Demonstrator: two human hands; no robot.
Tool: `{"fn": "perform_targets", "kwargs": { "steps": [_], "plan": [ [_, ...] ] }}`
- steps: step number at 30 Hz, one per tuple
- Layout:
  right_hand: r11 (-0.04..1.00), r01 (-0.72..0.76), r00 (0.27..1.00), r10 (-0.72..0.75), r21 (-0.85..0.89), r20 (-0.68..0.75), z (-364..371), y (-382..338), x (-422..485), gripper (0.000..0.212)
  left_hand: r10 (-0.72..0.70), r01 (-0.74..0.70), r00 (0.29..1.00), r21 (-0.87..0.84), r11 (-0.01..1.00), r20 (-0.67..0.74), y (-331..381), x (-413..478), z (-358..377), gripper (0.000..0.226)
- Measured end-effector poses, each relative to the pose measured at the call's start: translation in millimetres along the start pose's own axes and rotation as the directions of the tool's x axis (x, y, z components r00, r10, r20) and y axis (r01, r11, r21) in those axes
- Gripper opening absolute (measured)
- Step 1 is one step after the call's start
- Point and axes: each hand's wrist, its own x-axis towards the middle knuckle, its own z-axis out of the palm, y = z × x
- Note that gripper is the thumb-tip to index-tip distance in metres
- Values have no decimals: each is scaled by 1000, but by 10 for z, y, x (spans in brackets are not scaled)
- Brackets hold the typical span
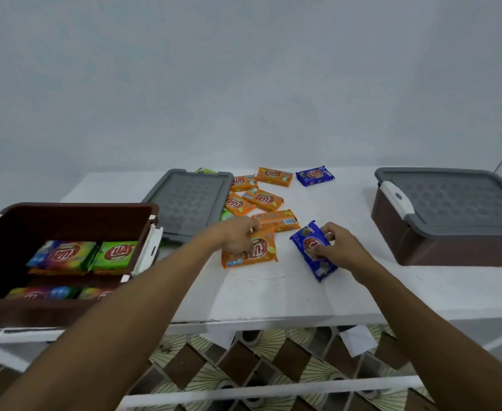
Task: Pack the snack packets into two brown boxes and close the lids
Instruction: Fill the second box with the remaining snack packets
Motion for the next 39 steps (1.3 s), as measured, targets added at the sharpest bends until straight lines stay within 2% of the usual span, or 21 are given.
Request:
{"fn": "perform_targets", "kwargs": {
  "steps": [5, 8, 11, 14, 19, 21, 23, 26, 29, 31, 34, 39],
  "plan": [
    [998, 58, 992, -59, 5, 114, 263, -475, -77, 43, 45, -54, 997, -156, 986, -61, -132, -501, -536, 26],
    [994, 96, 984, -104, 59, 142, 512, -910, -184, 46, 47, -73, 987, -167, 983, -153, -420, -850, -825, 22],
    [983, 162, 969, -175, 90, 172, 757, -1355, -328, 38, 80, -103, 985, -144, 984, -156, -918, -1172, -1044, 22],
    [964, 254, 945, -263, 72, 194, 1006, -1788, -484, 26, 87, -99, 990, -109, 989, -110, -1502, -1434, -1191, 19],
    [920, 392, 898, -386, 16, 210, 1455, -2502, -717, 20, 83, -73, 995, -138, 988, 64, -2332, -1804, -1270, 15],
    [862, 504, 846, -480, -55, 233, 1635, -2724, -792, 22, 67, -52, 987, -104, 993, 147, -2580, -1871, -1228, 9],
    [759, 620, 773, -547, -199, 322, 1835, -2898, -843, 28, 61, -48, 974, -66, 997, 216, -2800, -1880, -1130, 11],
    [595, 701, 696, -453, -393, 557, 2160, -3023, -873, 33, 50, -65, 965, 51, 997, 258, -3022, -1856, -947, 21],
    [483, 722, 642, -201, -496, 740, 2475, -2963, -897, 36, 85, -133, 968, 195, 972, 235, -3120, -1835, -833, 21],
    [401, 711, 661, -102, -578, 743, 2640, -2850, -930, 37, 110, -160, 972, 240, 958, 208, -3147, -1839, -796, 21],
    [298, 680, 725, -134, -670, 676, 2780, -2703, -974, 32, 96, -162, 969, 294, 942, 227, -3194, -1843, -769, 25],
    [265, 712, 698, -164, -650, 697, 2777, -2675, -944, 31, 64, -143, 961, 286, 947, 269, -3231, -1831, -771, 16]
  ]
}}
